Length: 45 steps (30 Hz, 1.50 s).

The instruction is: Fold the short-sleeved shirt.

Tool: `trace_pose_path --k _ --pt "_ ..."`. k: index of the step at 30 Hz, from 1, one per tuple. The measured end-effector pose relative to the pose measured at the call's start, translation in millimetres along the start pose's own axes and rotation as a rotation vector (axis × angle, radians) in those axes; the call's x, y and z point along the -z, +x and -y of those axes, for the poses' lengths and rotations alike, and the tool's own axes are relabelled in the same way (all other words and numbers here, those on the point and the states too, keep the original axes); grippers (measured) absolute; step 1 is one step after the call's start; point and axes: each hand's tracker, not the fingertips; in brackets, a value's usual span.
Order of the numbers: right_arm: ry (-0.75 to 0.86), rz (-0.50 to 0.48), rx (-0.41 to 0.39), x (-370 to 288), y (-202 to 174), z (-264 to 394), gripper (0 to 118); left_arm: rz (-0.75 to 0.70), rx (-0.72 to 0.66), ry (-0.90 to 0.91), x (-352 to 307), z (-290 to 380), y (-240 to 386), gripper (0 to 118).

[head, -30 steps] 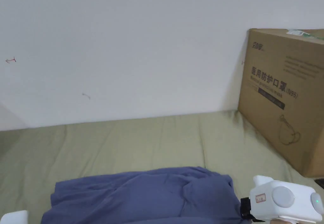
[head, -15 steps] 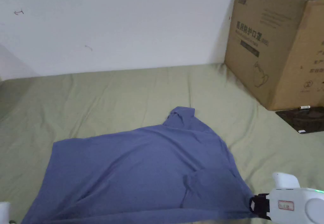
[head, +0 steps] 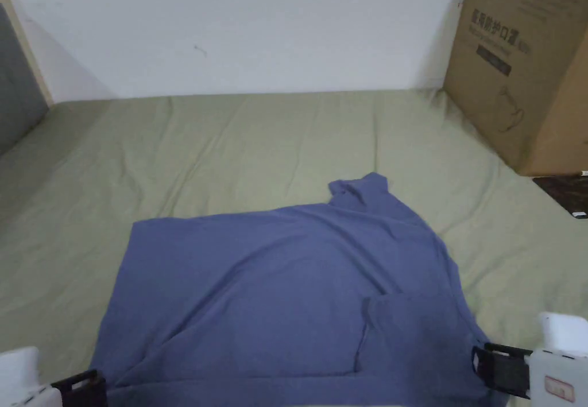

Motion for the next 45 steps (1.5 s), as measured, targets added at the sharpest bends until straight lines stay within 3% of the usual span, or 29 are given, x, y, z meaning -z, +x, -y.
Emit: trace_pose_path --k 2,3,5,7,10,11,14,15,16,17,18,20,21,22,24,28,29,31,32,37,38,39,40,41,42,45 --pt "0.036 -0.066 -0.005 -13 -1 -1 4 0.033 -0.021 0.020 -16 2 -6 23" --pt "0.030 -0.048 0.002 -16 -4 0 0 0.046 -0.036 0.019 -20 5 -7 5" --pt "0.051 -0.016 0.006 -19 -8 7 0 0.070 -0.047 -0.013 -19 15 -9 4" --pt "0.001 -0.077 0.003 -17 -9 10 0 0.080 -0.061 -0.039 -9 26 -14 4" --pt "-0.030 -0.065 -0.004 -9 -13 13 0 0.060 -0.062 -0.061 5 28 -17 5" --pt "-0.033 -0.055 -0.015 -6 -15 12 0 0.064 -0.066 -0.062 12 25 -19 9" --pt "-0.047 -0.038 -0.032 0 -18 10 0 0.058 -0.058 -0.104 32 7 -20 99" --pt "-0.051 -0.043 -0.029 2 -18 9 0 0.068 -0.057 -0.101 40 1 -21 114" --pt "-0.057 -0.049 -0.027 1 -21 9 0 0.079 -0.057 -0.091 49 -2 -23 112" --pt "-0.064 -0.048 -0.028 1 -23 9 0 0.081 -0.061 -0.093 59 -6 -24 107" --pt "-0.068 -0.043 -0.029 3 -24 10 0 0.083 -0.072 -0.127 70 -7 -29 90" --pt "-0.083 -0.032 -0.032 3 -25 10 0 0.103 -0.123 -0.226 81 -5 -32 22" --pt "-0.085 -0.031 -0.033 2 -24 11 0 0.144 -0.140 -0.231 84 -1 -32 12" --pt "-0.089 -0.029 -0.032 3 -24 12 0 0.188 -0.155 -0.224 81 1 -30 11" --pt "-0.101 -0.028 -0.026 2 -21 12 0 0.106 -0.061 -0.195 74 3 -21 8" --pt "-0.098 -0.026 -0.016 0 -13 8 0 0.114 -0.062 -0.174 57 -6 -16 7" --pt "-0.080 -0.022 -0.018 -2 -12 7 5 0.112 -0.063 -0.171 54 -9 -16 7" --pt "-0.022 0.037 -0.012 -4 -11 0 77 0.117 -0.062 -0.154 47 -16 -15 7" --pt "-0.025 0.043 -0.016 -2 -9 -2 89 0.117 -0.057 -0.145 43 -19 -13 7" --pt "-0.154 -0.023 -0.017 30 -4 -8 87 0.104 -0.006 -0.133 41 -21 -9 7" --pt "-0.226 -0.044 -0.014 39 -4 -6 86 0.100 0.002 -0.138 43 -19 -8 7" --pt "-0.257 -0.069 -0.010 46 -3 -3 67 0.095 0.005 -0.145 44 -18 -7 7" --pt "-0.282 -0.128 0.006 52 -2 1 29 0.092 0.004 -0.153 46 -16 -8 7" --pt "-0.273 -0.130 0.032 55 -1 5 4 0.094 -0.004 -0.160 47 -14 -10 7" --pt "-0.259 -0.092 0.065 53 -1 7 4 0.098 -0.013 -0.170 48 -13 -10 7" --pt "-0.247 -0.098 0.047 50 5 5 3 0.101 -0.015 -0.174 44 -11 -9 7"
